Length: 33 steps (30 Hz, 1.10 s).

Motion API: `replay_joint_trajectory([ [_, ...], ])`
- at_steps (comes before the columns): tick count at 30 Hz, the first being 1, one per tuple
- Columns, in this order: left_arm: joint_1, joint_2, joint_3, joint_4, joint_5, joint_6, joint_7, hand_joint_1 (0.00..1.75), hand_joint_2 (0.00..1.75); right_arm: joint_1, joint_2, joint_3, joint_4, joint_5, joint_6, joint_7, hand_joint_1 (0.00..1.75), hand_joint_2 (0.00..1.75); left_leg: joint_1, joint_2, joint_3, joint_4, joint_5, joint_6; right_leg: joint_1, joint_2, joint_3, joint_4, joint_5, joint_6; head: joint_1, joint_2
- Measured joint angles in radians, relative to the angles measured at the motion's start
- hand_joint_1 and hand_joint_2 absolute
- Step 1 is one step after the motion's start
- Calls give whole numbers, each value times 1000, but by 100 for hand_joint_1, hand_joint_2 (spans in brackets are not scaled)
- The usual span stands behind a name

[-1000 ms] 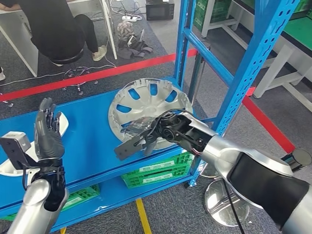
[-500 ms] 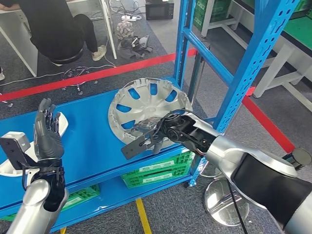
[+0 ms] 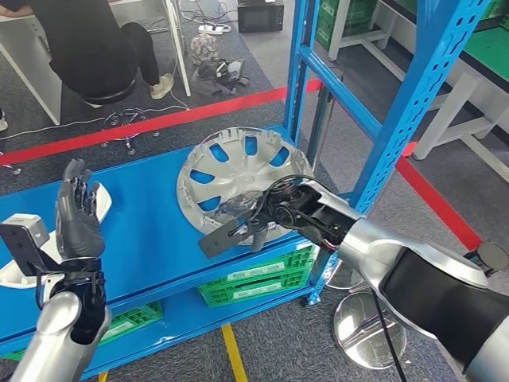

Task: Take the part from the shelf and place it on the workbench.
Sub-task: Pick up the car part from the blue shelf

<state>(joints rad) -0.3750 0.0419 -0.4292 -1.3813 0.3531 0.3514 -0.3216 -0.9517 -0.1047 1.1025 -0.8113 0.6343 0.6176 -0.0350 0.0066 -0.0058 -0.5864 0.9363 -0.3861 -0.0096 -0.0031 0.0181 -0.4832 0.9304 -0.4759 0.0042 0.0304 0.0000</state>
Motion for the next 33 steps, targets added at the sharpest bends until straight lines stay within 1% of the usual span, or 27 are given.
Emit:
replay_joint_trajectory([
  [2, -6, -1, 0, 0, 2, -2, 0, 0, 0, 28, 0, 2, 1, -23, 11, 0, 0, 175, 0, 0, 0, 0, 0, 0, 0, 0, 0, 0, 0, 0, 0, 0],
  [6, -12, -2, -1, 0, 3, -2, -1, 0, 0, 63, 0, 5, 1, -55, 2, 4, 0, 175, 0, 1, 0, 0, 0, 0, 0, 2, 0, 0, 0, 0, 0, 0],
  [17, -20, -17, -3, 11, 3, -16, -15, 0, 0, 91, 6, 7, 11, -139, -20, 9, 0, 175, 0, 1, 1, 0, 0, 0, 0, 2, 1, 0, 0, 0, -1, 0],
  [33, -34, -32, -5, 37, 3, -11, -22, 0, 0, 121, 47, 36, 41, -167, -46, -15, 0, 175, 0, 3, 6, -1, -1, -2, 1, 4, 5, 0, -1, -1, -1, 0],
])
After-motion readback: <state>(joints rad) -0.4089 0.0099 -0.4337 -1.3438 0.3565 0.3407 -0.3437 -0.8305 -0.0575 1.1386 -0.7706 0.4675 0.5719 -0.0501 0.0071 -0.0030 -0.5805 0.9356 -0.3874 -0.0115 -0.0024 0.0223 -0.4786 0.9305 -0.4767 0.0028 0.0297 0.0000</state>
